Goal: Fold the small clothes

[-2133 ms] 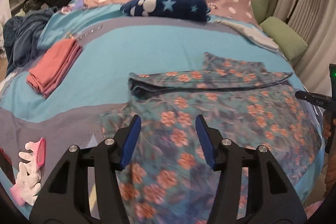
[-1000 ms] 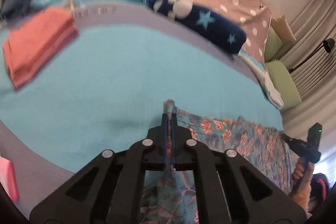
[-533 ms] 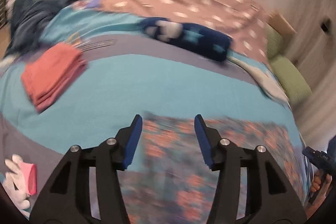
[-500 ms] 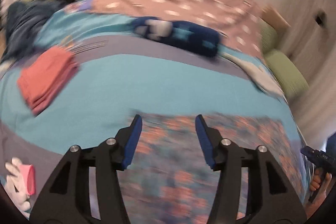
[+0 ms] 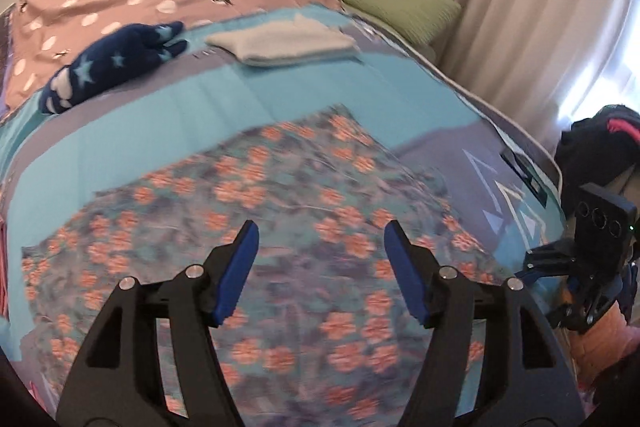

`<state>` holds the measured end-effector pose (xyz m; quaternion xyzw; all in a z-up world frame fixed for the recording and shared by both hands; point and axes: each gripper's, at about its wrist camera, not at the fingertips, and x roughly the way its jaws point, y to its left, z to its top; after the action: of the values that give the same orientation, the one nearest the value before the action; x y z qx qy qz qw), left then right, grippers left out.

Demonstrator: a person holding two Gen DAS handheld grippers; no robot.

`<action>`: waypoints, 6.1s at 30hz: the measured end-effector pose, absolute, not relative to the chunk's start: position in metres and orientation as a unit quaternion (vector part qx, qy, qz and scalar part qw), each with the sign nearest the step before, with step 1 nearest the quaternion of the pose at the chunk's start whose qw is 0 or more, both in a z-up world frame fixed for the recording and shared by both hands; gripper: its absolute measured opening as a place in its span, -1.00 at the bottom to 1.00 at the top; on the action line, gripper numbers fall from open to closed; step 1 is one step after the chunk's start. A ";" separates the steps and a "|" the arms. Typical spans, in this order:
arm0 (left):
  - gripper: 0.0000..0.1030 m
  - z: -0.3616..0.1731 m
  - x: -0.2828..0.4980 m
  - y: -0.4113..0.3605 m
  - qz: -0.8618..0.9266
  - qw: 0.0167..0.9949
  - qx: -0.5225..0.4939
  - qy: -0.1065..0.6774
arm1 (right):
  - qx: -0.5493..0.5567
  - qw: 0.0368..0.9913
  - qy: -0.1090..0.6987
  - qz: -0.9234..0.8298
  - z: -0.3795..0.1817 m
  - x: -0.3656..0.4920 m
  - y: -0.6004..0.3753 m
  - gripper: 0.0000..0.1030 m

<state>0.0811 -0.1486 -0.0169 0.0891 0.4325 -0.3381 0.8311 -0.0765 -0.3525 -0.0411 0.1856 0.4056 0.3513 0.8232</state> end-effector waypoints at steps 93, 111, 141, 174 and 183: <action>-0.56 -0.088 0.131 -0.342 -0.297 0.810 0.221 0.456 | 0.376 0.781 0.435 0.244 -0.071 -0.089 -0.368 -0.09; 0.40 -0.018 0.070 -0.197 -0.308 0.879 0.100 0.350 | 0.251 0.855 0.434 0.129 -0.046 -0.114 -0.361 -0.68; -0.65 -0.086 -0.061 0.179 -0.221 0.904 -0.125 0.344 | -0.003 0.870 0.464 0.166 -0.002 -0.026 -0.124 -0.03; -0.15 -0.101 -0.046 0.215 -0.338 0.848 -0.165 0.373 | -0.068 0.849 0.490 0.183 -0.015 0.011 -0.022 0.15; 0.14 -0.097 -0.036 0.228 -0.315 0.850 -0.234 0.350 | -0.099 0.860 0.471 0.171 -0.002 0.062 0.014 0.19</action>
<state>-0.0363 0.2279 -0.0968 -0.2345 0.3504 -0.3152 0.8502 0.0615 0.0136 -0.0020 -0.0989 0.4712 0.1710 0.8596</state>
